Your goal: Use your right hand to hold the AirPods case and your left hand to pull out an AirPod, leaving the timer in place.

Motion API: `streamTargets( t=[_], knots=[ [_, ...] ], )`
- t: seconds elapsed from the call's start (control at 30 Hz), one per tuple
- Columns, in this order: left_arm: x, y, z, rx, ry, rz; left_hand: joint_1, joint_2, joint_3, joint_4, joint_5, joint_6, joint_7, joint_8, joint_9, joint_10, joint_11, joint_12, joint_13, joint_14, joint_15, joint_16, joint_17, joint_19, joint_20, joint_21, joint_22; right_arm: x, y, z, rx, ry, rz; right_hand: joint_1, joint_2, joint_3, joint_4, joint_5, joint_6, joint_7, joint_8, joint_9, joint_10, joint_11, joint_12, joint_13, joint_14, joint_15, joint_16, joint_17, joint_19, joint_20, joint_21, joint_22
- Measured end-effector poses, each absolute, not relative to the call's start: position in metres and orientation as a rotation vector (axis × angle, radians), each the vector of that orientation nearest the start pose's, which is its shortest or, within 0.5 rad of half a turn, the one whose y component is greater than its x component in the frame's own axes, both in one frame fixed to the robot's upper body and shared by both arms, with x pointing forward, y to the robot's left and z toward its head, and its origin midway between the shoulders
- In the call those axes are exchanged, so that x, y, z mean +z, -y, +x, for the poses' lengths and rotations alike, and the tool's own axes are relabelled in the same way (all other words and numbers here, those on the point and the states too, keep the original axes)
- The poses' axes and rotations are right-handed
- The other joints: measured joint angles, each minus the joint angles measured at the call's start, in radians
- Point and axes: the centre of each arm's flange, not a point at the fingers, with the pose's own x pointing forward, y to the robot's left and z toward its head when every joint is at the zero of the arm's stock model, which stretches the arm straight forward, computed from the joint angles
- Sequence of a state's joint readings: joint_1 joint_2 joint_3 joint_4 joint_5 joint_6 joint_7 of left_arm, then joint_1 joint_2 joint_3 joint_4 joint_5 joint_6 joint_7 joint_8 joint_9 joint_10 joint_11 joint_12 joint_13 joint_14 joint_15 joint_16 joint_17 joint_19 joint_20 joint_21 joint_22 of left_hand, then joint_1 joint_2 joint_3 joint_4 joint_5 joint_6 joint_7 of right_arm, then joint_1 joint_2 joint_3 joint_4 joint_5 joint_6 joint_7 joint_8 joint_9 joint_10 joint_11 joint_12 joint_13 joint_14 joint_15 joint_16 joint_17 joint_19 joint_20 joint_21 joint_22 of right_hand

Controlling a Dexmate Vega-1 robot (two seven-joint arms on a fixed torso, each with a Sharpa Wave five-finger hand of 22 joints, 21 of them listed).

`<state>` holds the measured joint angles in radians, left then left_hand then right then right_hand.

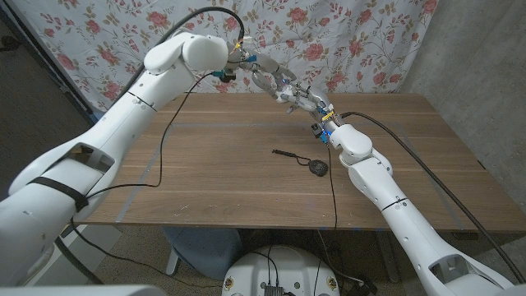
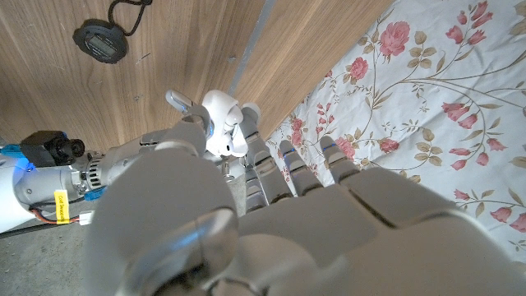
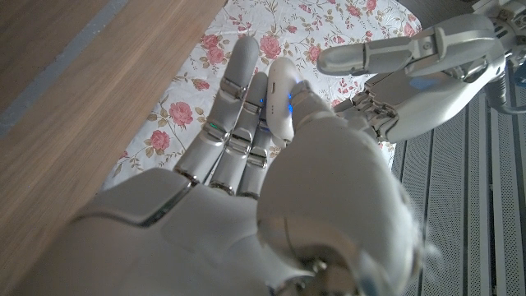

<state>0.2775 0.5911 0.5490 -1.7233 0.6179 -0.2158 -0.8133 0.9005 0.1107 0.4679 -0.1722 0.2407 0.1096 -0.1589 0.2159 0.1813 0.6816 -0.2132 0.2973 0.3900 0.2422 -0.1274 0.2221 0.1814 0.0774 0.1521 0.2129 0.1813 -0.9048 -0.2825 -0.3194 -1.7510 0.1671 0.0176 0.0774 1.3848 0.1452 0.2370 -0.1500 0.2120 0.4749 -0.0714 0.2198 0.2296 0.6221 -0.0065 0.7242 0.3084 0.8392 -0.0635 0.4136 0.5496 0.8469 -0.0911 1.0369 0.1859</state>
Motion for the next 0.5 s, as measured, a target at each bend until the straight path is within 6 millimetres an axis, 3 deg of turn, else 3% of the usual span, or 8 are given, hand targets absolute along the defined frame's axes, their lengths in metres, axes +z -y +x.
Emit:
streamTargets(
  t=[0.3,0.5],
  knots=[
    [0.2248,-0.1197,0.5344,-0.417,0.79,1.869,0.025,0.014,0.007,-0.002,0.0,0.016,-0.002,-0.009,0.0,0.05,-0.003,0.051,0.038,0.06,-0.035,0.016,0.012,0.012,-0.002,0.0,0.0,0.0557,0.1322,0.5706,0.382,0.774,-0.221,0.0,0.0,-0.001,0.001,0.007,0.0,0.0,0.0,0.0,0.003,0.001,0.0,0.002,0.001,0.001,0.0,0.001,0.0,0.0,0.008,0.0],
    [0.2239,-0.1223,0.5346,-0.415,0.794,1.863,0.036,0.015,0.007,-0.002,0.0,0.016,-0.002,-0.013,0.0,0.053,-0.003,0.069,0.052,0.064,-0.035,0.019,0.02,0.012,-0.002,0.0,0.0,0.0558,0.1318,0.5705,0.379,0.775,-0.217,0.0,0.0,-0.001,0.001,0.007,0.0,0.0,0.0,0.0,0.003,0.001,0.0,0.002,0.001,0.001,0.0,0.002,0.0,0.0,0.015,0.0]
  ],
)
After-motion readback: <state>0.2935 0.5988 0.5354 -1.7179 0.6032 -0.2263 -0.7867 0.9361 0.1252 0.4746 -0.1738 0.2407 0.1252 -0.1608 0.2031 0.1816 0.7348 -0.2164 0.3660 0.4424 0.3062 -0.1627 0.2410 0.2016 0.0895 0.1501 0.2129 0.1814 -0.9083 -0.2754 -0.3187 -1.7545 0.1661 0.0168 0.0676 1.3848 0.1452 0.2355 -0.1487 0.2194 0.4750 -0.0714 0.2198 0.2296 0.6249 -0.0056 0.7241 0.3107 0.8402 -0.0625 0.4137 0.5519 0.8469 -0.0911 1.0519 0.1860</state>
